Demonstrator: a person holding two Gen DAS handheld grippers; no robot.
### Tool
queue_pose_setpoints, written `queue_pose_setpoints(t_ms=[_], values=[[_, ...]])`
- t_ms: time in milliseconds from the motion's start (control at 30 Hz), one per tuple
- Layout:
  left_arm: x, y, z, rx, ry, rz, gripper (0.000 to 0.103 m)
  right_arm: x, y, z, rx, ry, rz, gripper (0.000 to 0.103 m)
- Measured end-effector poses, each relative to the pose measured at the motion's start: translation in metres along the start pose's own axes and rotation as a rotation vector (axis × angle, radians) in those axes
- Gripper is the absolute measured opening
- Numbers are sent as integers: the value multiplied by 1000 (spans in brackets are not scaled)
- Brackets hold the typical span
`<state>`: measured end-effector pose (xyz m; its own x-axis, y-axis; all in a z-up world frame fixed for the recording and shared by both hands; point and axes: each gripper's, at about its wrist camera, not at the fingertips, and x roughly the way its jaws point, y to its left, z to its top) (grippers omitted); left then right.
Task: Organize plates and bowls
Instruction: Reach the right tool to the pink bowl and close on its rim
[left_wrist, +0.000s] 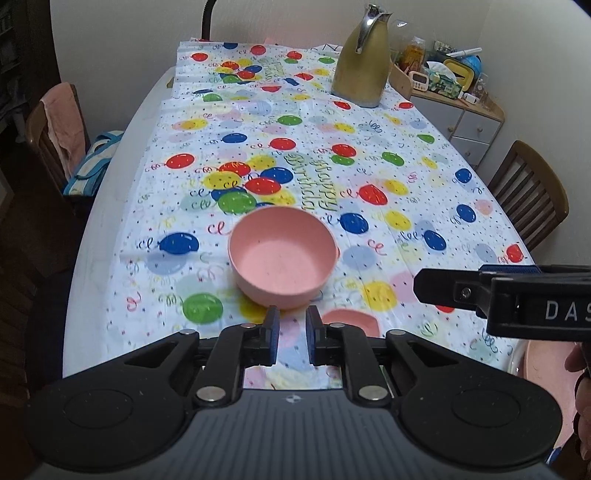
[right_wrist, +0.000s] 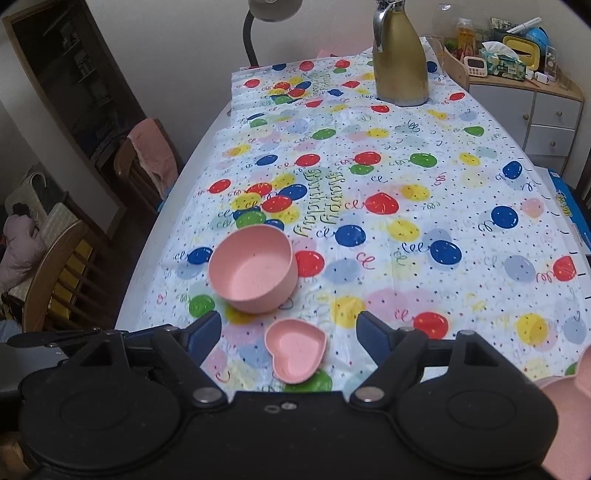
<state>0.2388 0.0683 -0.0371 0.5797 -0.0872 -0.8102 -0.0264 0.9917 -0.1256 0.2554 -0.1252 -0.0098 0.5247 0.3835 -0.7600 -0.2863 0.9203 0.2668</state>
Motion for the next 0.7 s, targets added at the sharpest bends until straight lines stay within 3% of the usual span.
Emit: queue_pose_setpoints(t_ms=[67, 133, 167, 400, 700], values=[[6, 6, 7, -1, -8, -1, 33, 9, 0, 5, 13, 3, -6, 80], [12, 12, 14, -4, -25, 1, 62, 18, 0, 10, 29, 9, -11, 80], [14, 15, 17, -4, -36, 4, 66, 22, 0, 12, 34, 11, -13, 80], [47, 38, 38, -37, -14, -15, 74, 52, 1, 23, 67, 23, -20, 80], [98, 57, 52, -45, 37, -1, 74, 99, -2, 33, 117, 70, -54, 81]])
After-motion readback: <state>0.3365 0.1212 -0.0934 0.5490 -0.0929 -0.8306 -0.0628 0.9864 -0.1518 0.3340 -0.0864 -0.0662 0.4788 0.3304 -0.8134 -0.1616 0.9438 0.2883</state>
